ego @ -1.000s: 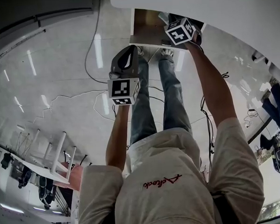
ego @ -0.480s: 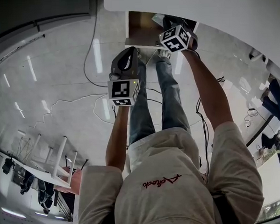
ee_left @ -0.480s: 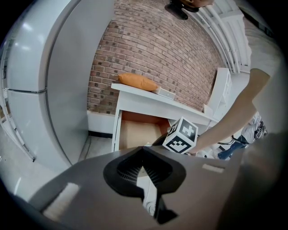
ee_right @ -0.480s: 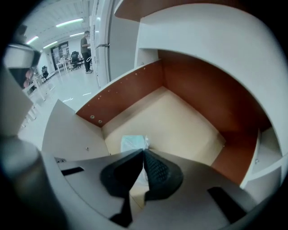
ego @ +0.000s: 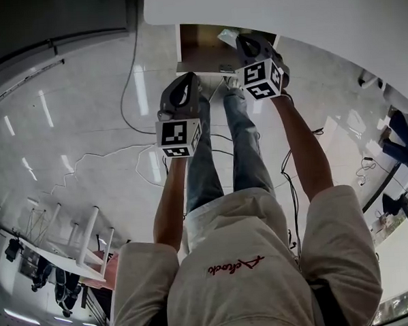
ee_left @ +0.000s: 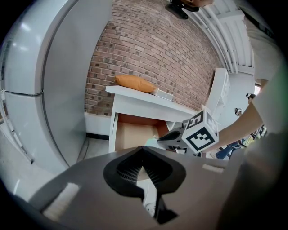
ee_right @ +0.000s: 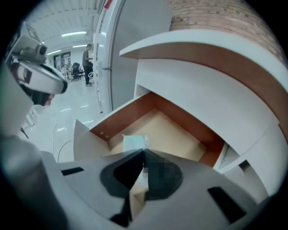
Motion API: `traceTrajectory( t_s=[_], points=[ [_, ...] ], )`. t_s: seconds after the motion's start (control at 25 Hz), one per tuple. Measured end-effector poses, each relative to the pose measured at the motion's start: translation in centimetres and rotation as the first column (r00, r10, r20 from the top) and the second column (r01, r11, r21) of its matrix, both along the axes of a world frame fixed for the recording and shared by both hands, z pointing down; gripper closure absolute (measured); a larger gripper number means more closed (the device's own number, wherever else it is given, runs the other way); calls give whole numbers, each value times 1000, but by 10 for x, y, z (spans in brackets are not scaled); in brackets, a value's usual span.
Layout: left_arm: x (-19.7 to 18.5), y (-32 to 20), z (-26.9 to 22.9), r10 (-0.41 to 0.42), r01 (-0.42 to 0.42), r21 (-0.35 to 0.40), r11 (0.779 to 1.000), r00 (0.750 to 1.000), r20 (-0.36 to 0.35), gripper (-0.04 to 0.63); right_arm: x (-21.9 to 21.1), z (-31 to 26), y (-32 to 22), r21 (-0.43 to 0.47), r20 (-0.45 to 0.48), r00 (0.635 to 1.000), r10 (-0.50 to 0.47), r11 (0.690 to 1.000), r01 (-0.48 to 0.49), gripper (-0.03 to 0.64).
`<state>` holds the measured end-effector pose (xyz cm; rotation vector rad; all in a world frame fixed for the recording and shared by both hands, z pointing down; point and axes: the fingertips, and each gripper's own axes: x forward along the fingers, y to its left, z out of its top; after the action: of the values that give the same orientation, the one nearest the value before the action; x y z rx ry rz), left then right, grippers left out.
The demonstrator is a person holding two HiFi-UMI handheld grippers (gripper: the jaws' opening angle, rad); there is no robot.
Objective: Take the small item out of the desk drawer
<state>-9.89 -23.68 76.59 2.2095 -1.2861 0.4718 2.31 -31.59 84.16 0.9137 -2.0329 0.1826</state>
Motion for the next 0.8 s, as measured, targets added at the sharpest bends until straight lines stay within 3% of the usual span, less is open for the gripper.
traceTrajectory(
  t_s=[0.36, 0.8],
  points=[
    [4, -5, -8, 5, -5, 10, 1000, 1000, 7, 586, 8, -58, 19, 82, 130, 987, 95, 991, -106, 604],
    [10, -10, -28, -18, 18, 31, 999, 1000, -6, 586, 15, -113, 45, 49, 338, 911, 237, 962, -268, 604]
  ],
)
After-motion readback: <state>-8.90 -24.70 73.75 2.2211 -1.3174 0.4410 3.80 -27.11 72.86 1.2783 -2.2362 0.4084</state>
